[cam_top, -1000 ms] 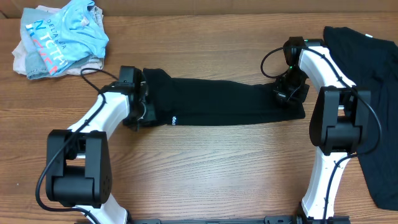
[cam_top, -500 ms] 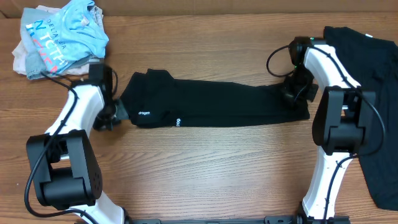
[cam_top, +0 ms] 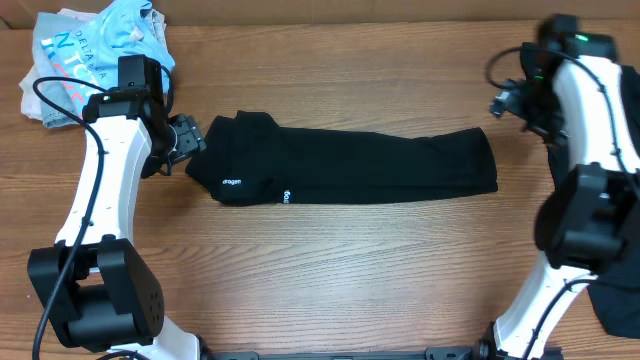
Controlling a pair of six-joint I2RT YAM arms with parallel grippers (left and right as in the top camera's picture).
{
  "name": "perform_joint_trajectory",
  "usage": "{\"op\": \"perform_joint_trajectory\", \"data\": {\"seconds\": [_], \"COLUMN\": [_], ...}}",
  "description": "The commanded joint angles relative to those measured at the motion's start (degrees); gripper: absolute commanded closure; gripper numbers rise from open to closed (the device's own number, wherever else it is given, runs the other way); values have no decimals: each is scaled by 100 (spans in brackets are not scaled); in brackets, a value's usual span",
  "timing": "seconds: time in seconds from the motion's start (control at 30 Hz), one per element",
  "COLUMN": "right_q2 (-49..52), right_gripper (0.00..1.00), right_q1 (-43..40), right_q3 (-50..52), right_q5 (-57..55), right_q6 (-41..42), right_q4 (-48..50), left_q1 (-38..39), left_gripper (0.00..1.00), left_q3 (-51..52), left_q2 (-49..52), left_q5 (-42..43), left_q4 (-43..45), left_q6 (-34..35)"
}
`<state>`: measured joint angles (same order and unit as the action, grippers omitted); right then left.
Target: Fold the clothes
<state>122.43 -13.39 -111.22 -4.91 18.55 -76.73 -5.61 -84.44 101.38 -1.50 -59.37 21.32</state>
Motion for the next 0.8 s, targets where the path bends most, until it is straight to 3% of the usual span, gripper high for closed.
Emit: {"op": "perform_joint_trajectory", "data": {"seconds": [0.0, 0.17, 0.6, 0.63, 0.67, 0.77], "right_q2": [37, 39, 48, 48, 48, 48], "right_gripper": [0, 0, 0, 3, 13, 64], "right_q1": [-402, -734, -599, -595, -595, -590], "right_q3": [476, 1198, 2761, 2817, 2852, 2885], "right_q5": [1574, 2905, 3187, 3209, 3252, 3508], "right_q6": [-1174, -1838, -1880, -1878, -1875, -1875], "right_q4": [282, 741, 1834, 1840, 1836, 1794], "left_q1": [55, 55, 79, 79, 79, 79], "left_gripper": [15, 14, 11, 11, 11, 11], "left_q3": [131, 179, 179, 179, 179, 179], "left_q2": [-42, -42, -42, -42, -42, -42], "left_q5": [144, 310, 474, 474, 474, 483], "left_q4": [-9, -17, 46, 48, 52, 101], "left_q6": [33, 31, -52, -61, -61, -55]}}
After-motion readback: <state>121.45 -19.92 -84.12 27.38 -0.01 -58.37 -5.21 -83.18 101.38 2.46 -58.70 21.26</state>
